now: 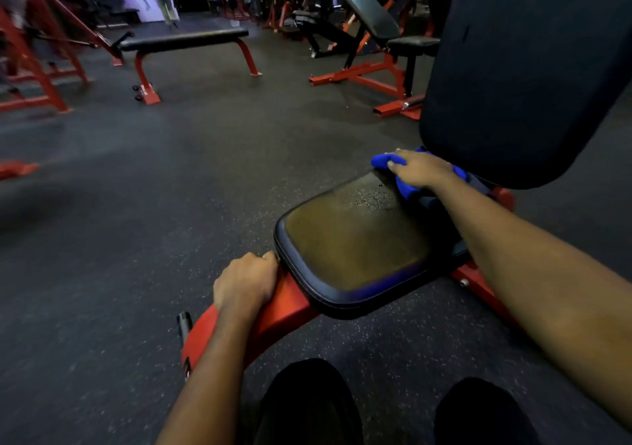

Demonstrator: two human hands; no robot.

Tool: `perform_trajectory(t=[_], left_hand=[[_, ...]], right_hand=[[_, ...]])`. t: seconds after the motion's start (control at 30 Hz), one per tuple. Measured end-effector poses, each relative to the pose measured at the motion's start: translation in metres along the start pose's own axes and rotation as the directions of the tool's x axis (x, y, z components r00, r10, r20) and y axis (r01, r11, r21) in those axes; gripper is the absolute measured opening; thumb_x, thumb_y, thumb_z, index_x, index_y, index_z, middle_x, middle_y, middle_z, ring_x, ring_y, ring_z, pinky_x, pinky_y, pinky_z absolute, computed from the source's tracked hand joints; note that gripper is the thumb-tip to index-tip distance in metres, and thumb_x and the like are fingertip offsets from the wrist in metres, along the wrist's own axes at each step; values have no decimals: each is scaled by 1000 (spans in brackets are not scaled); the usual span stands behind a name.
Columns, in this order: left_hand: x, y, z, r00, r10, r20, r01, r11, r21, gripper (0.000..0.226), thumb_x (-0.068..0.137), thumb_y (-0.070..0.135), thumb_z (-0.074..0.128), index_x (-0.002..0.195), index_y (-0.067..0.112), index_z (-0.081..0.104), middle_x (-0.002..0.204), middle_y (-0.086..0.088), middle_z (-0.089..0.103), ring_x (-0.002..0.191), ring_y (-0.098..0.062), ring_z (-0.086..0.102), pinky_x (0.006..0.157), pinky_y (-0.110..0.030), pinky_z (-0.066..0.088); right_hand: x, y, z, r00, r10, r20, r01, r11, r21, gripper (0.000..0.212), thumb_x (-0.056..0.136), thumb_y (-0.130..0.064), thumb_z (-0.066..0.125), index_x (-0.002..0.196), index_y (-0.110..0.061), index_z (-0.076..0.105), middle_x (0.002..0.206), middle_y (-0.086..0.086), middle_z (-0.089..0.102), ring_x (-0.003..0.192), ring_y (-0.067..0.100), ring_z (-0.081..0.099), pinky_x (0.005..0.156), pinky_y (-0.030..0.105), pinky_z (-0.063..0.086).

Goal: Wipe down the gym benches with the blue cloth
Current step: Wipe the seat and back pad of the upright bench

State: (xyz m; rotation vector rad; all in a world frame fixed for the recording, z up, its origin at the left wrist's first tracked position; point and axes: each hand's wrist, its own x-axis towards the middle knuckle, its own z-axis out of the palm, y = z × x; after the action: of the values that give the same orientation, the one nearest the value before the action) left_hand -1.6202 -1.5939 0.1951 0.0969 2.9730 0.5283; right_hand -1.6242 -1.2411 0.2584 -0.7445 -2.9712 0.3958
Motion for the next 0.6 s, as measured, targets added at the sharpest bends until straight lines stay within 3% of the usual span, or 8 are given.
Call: perform_trajectory(t=[0.1, 0.17, 0.27, 0.33, 0.4, 0.5, 0.6], left_hand=[[-1, -1, 2, 1000, 4, 1, -4, 1000, -3, 53, 94, 41, 29, 115, 7, 64, 125, -21, 61, 111, -36, 59, 86, -40, 41], [0, -2, 1, 1000, 7, -1, -7, 1000, -3, 53, 94, 42, 29, 115, 8, 64, 125, -22, 61, 112, -36, 58, 87, -41, 42], [2, -2, 2, 1000, 8, 1, -8, 1000, 10, 53, 94, 41, 29, 116, 7, 63, 126, -22, 60, 114, -37, 58, 88, -41, 41], [1, 0, 2, 1000, 10, -4, -10, 1000, 2, 53, 95, 41, 29, 117, 7, 63, 126, -22, 60, 114, -37, 58, 88, -41, 42], [0, 1, 1, 1000, 7, -6, -7, 1000, 3, 52, 95, 42, 30, 117, 7, 63, 127, -21, 61, 114, -36, 58, 89, -41, 42], [-1, 0, 1, 1000, 6, -7, -6, 1000, 0, 53, 95, 42, 30, 117, 7, 63, 126, -21, 61, 113, -36, 58, 88, -41, 42], [1, -1, 1, 1000, 7, -11, -7, 1000, 7, 53, 95, 42, 29, 116, 8, 64, 125, -21, 61, 113, -36, 58, 86, -41, 41]], right_hand=[[-5, -4, 14, 974, -225, 32, 226, 974, -21, 51, 101, -48, 42, 150, -34, 38, 159, -12, 29, 147, 17, 25, 120, 44, 18], [-15, 9, 14, 938, -344, 38, 342, 938, 55, 48, 101, -42, 47, 148, -34, 41, 157, -13, 33, 146, 15, 27, 121, 43, 16], [-12, 20, 4, 976, -216, -9, 216, 970, 109, 48, 101, -45, 45, 147, -33, 42, 154, -6, 40, 143, 21, 35, 117, 42, 24], [1, 7, 1, 998, -55, -29, 56, 997, 45, 47, 101, -49, 40, 145, -34, 43, 152, -2, 43, 139, 26, 39, 113, 42, 30], [6, -16, 4, 999, -32, -4, 32, 999, -13, 45, 101, -50, 39, 142, -32, 47, 152, -2, 43, 140, 27, 38, 114, 44, 27], [-8, -31, 14, 970, -243, 6, 243, 970, 2, 41, 102, -44, 42, 139, -28, 52, 150, -5, 46, 140, 22, 38, 118, 46, 20], [-26, -12, 13, 912, -408, 52, 398, 907, 133, 46, 102, -41, 45, 147, -30, 42, 155, -12, 37, 146, 14, 29, 121, 44, 14]])
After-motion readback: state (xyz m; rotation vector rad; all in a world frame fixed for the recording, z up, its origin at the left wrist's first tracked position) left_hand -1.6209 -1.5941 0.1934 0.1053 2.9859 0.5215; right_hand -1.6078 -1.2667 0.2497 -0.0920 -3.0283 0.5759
